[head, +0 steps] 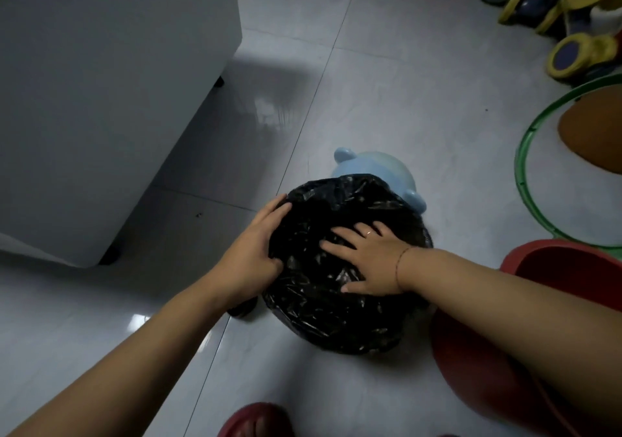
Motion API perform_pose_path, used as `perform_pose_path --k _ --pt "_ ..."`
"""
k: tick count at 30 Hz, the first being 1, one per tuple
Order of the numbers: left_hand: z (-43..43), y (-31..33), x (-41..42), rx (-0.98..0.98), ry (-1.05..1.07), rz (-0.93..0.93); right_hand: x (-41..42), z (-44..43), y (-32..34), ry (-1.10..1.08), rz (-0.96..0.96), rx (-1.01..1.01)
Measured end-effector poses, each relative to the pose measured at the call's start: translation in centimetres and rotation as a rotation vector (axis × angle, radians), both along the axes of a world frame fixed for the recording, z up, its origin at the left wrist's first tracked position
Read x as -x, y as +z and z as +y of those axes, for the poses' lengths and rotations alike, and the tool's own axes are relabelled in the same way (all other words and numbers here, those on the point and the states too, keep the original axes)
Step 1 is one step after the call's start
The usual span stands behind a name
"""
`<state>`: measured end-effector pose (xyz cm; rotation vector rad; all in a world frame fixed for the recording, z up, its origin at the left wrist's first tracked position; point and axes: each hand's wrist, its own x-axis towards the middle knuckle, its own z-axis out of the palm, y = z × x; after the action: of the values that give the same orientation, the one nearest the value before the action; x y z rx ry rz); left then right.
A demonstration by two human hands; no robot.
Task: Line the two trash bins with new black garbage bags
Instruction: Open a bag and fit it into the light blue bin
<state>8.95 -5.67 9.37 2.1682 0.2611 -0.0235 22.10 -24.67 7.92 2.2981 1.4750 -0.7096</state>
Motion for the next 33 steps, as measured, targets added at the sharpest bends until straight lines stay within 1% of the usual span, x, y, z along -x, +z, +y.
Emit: perform_pose_path --k 2,5,7,9,10,11,12,13,14,15,16,17,19,20,21,24,29,31,33 --pt "0.2 0.3 -0.4 -0.015 -0.069 0.033 0.1 0.3 -1.0 -0.004 0.028 0.123" --pt "0.3 0.4 -0.8 -0.035 -0.121 0.029 0.6 1.0 -2.0 0.023 0.032 0.303" --pt "0.4 0.5 -0.8 -0.027 -0.142 0.027 0.7 1.2 -2.4 0.028 0.032 0.38" --pt "0.4 0.8 -0.7 -0.044 -0.167 0.063 0.5 1.5 -2.7 0.007 0.051 0.407" --pt "0.3 1.1 -0.6 -0.121 -0.181 0.087 0.2 1.6 -2.7 -0.015 0.079 0.396" --pt "0.1 1.5 -0.5 -0.249 -0.19 0.087 -0.1 1.8 -2.6 -0.052 0.12 0.357" --pt "-0.1 2.0 -0.3 -0.382 -0.192 0.031 -0.5 2.0 -2.5 -0.098 0.17 0.288" --pt "-0.4 2.8 -0.1 -0.47 -0.202 -0.071 -0.8 2.2 -2.2 -0.139 0.214 0.202" --pt "-0.9 3.6 0.1 -0.5 -0.237 -0.185 -1.2 2.4 -1.8 -0.157 0.243 0.117" --pt "-1.6 4.6 0.4 -0.497 -0.322 -0.247 -1.4 2.5 -1.4 -0.147 0.252 0.054" --pt "-2.3 5.3 0.8 -0.487 -0.454 -0.229 -1.6 2.5 -1.0 -0.122 0.244 0.019" --pt "-3.1 5.5 1.2 -0.498 -0.61 -0.117 -1.7 2.4 -0.7 -0.096 0.22 0.012" --pt "-4.8 5.4 1.8 -0.614 -0.864 0.279 -1.4 2.1 -0.5 -0.044 0.14 0.089" --pt "-5.5 5.0 1.9 -0.688 -0.943 0.43 -1.2 1.9 -0.6 -0.012 0.109 0.151" --pt "-6.1 4.7 1.9 -0.735 -0.979 0.508 -0.9 1.9 -0.8 0.022 0.084 0.217" --pt "-6.7 4.0 1.9 -0.764 -0.997 0.528 -0.4 2.1 -2.4 0.103 0.018 0.381" --pt "-6.5 4.2 2.0 -0.864 -1.049 0.544 -0.3 1.6 -4.2 0.147 -0.066 0.556" --pt "-6.4 5.0 1.7 -0.824 -1.028 0.559 -0.2 1.6 -3.9 0.128 -0.036 0.571" --pt "-6.0 6.1 1.0 -0.706 -0.91 0.463 -0.1 1.9 -2.8 0.101 0.006 0.529"
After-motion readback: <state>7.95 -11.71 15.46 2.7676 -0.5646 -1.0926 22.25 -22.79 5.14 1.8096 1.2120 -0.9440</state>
